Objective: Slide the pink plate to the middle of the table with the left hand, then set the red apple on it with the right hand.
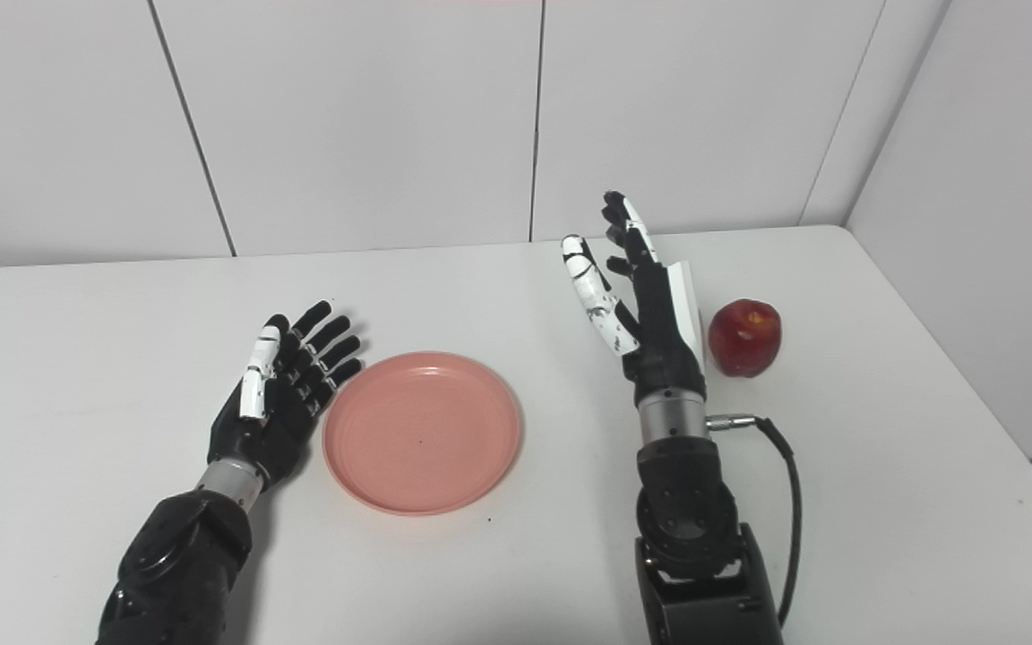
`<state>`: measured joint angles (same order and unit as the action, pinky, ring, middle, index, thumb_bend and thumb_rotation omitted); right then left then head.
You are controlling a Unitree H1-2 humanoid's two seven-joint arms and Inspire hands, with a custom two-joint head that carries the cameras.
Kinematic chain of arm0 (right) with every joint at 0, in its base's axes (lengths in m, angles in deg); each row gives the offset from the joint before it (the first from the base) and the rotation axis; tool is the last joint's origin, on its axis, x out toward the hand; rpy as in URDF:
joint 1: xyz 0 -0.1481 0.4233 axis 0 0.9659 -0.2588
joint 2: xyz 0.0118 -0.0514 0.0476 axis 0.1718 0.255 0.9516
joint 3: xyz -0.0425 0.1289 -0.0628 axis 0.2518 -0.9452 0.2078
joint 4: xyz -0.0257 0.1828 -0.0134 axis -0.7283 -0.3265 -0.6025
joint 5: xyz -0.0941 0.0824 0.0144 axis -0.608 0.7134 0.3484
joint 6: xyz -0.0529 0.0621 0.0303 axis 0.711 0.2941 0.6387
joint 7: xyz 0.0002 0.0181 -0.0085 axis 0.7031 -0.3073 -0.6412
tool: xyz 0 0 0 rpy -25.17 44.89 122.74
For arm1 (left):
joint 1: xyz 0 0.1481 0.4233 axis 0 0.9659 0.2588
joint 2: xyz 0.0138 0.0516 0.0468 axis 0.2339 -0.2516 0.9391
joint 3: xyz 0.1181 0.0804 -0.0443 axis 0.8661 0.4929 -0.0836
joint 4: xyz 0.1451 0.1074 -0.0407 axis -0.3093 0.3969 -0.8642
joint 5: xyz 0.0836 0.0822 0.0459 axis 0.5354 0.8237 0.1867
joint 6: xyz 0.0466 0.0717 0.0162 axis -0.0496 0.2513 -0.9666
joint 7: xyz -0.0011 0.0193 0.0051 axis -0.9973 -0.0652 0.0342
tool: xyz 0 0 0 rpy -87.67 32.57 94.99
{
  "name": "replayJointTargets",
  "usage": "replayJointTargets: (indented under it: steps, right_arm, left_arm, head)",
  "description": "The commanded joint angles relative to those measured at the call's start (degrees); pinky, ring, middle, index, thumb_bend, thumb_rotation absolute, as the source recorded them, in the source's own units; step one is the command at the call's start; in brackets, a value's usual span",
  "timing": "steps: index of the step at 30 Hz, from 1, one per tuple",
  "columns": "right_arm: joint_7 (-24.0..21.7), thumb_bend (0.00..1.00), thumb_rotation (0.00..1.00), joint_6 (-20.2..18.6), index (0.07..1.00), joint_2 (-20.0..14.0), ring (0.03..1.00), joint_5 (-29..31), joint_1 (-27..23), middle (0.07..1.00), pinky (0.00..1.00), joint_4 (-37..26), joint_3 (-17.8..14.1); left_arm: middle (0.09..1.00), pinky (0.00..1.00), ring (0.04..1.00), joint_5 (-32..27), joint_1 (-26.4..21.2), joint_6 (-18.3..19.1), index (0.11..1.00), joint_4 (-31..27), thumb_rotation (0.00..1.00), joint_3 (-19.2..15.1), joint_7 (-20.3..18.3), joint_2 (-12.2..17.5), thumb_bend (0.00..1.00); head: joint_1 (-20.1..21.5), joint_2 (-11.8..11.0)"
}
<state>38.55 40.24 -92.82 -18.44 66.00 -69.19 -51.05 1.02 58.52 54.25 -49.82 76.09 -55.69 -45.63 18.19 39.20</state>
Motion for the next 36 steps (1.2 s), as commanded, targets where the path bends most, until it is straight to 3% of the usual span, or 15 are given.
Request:
replayJointTargets:
  steps: [1,6,11,20,27,36]
  right_arm:
    - [-0.3,0.71,0.70,-0.5,0.925,-0.6,0.901,-0.4,-2.6,0.913,0.87,-2.7,-0.6]
    - [0.0,0.78,0.56,-0.5,0.920,-1.8,0.865,-1.4,-2.5,0.888,0.85,-4.0,-1.9]
    - [-1.0,0.81,0.53,-3.0,0.915,-4.2,0.861,-5.3,-2.8,0.880,0.83,-5.9,-1.8]
    - [-2.0,0.84,0.48,-3.9,0.941,-8.6,0.876,-11.0,-2.4,0.901,0.80,-7.3,-3.1]
    - [-1.0,0.88,0.49,-1.9,0.960,-11.2,0.883,-12.3,-2.0,0.919,0.80,-5.7,-5.8]
    - [-1.4,0.93,0.53,-3.1,0.973,-13.9,0.875,-15.5,-0.3,0.926,0.75,-4.8,-8.0]
  left_arm:
    - [0.876,0.86,0.864,0.8,0.6,0.1,0.866,1.4,1.00,0.1,0.6,0.4,0.37]
    - [0.876,0.86,0.864,0.4,0.8,-0.5,0.865,1.3,1.00,-0.2,0.5,0.5,0.36]
    - [0.882,0.87,0.870,-0.2,0.9,-0.5,0.868,1.4,1.00,-0.7,0.5,0.5,0.37]
    - [0.878,0.86,0.867,-0.7,0.8,0.0,0.866,1.8,1.00,-1.2,0.4,0.8,0.37]
    - [0.886,0.87,0.874,-1.0,0.5,-1.1,0.876,3.3,1.00,-0.8,-0.8,1.8,0.37]
    - [0.881,0.86,0.868,-1.3,0.3,-1.5,0.876,4.4,1.00,-1.2,-1.2,1.9,0.37]
  head:
    - [0.3,-0.2]
    - [0.7,-0.5]
    - [0.9,-0.5]
    - [3.8,-1.1]
    - [5.2,-1.2]
    - [6.1,-1.3]
